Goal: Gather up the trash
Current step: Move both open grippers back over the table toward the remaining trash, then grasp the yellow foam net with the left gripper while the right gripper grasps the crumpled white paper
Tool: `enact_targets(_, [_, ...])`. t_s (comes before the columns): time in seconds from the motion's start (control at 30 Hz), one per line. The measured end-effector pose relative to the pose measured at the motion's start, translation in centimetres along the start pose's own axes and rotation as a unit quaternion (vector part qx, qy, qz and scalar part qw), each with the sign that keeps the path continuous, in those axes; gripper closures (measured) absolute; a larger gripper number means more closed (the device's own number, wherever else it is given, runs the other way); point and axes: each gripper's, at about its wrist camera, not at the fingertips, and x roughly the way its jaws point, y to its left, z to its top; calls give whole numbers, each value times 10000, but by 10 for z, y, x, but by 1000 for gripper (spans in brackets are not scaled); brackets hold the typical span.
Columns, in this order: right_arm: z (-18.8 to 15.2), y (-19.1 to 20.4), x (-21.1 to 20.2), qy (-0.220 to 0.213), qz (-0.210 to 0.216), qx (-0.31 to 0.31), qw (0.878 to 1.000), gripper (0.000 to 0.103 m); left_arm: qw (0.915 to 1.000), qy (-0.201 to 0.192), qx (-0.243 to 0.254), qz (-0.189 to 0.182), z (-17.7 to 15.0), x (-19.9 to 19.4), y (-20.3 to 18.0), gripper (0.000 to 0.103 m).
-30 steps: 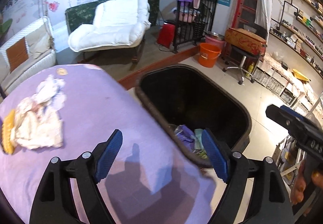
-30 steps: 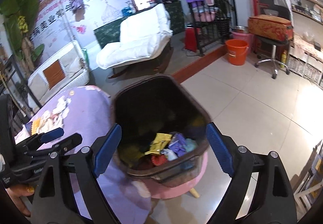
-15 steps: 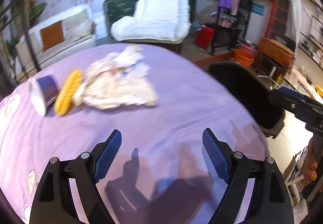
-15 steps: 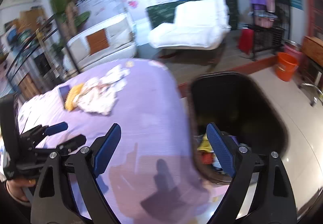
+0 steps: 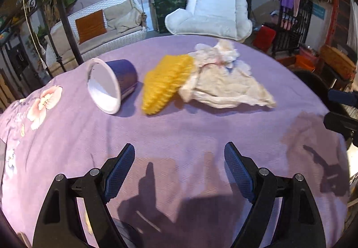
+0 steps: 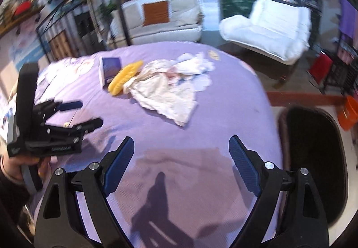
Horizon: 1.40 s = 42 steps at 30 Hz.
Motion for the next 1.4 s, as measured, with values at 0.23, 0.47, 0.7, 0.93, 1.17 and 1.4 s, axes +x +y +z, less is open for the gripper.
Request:
enact_targets(0.23, [30,34,68,519,-23,-899,9946,17,9982,120,485,334,21,33,15,39])
enact_targets(0.47, [45,48,119,937,-475,-1850,9771,28,9959,74,803,414,33,50,13,42])
enact_targets(0.7, [47,40,127,1011,-472,-1870,9760,74,9956,119,858,352,44,68,9,61])
enact_targets(0.93, [41,35,100,798,-247,-1548,9844,94,9988,25,421,243,39,50,14,82])
enact_targets(1.17, [29,34,61,460,-66,-1188,9918,95,9990,-272,216,263,28,15,5,83])
enact_targets(1.4, [15,30,17,84,73,-757,9971,96,9984,-564,2,15,16,-20,-13,83])
